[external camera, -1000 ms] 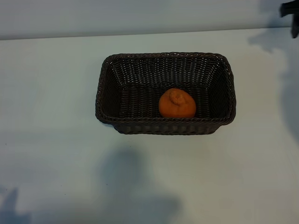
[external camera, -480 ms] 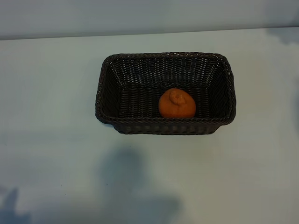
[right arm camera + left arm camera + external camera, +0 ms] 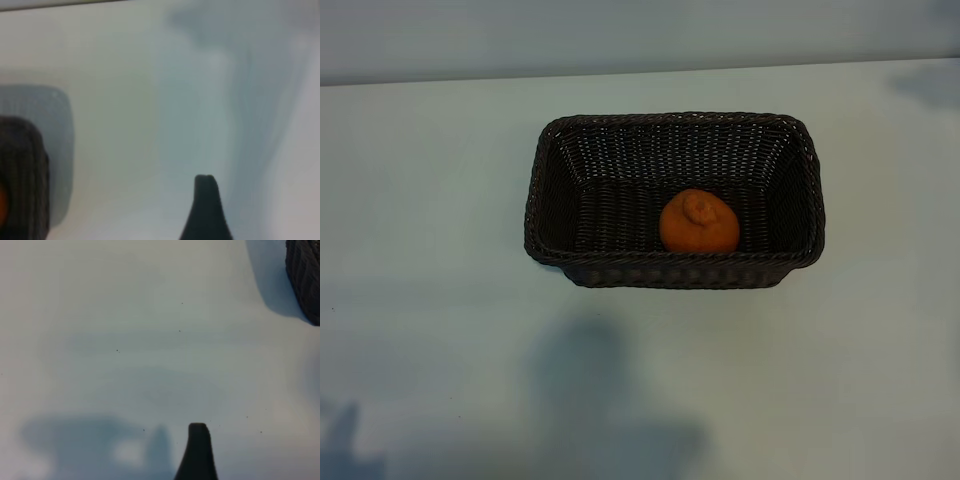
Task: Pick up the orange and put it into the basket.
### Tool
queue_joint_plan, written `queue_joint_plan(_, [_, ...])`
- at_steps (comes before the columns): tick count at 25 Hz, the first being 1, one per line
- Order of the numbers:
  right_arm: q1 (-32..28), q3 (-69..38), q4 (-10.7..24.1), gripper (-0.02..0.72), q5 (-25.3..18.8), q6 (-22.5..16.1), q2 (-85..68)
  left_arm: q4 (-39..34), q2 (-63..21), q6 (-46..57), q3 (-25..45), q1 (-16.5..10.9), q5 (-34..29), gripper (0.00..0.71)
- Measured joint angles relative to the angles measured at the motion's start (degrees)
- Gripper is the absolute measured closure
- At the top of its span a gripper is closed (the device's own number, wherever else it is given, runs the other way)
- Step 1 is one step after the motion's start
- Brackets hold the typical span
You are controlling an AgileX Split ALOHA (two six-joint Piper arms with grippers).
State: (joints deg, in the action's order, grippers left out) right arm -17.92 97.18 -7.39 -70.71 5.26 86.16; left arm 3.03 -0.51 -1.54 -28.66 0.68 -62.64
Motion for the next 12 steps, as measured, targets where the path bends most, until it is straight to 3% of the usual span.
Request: queue_joint_plan(12, [0.00,-6.98,-3.07,0.191,-0.80,-1.52,-32.78,0.00,0.00,0.00,0.00,0.00,0.00,0.117])
